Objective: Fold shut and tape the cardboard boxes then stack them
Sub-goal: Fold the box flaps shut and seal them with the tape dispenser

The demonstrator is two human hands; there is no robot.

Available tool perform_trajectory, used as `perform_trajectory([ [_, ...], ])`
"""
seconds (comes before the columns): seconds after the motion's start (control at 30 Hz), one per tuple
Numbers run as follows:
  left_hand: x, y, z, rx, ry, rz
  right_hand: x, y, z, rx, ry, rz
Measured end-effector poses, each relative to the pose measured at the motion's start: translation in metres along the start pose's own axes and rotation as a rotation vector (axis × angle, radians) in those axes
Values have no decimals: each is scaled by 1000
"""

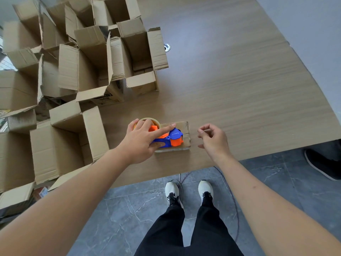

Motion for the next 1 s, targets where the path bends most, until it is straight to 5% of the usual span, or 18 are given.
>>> perform_trajectory([
  [0.57,-1,5,-2,-12,20,27,0,26,14,-35,120,-107],
  [0.77,-2,5,-2,-8,20,30,3,25,3,302,-87,-44],
  [1.0,-3,3,-2,-13,17,18,8,27,-2,415,-69,24],
])
Point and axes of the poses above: each hand's wrist, its own x-axis away from the middle knuckle, its own y-axis out of the palm, z = x × y, the point moved 5 cm from there along -x, towards the middle knuckle
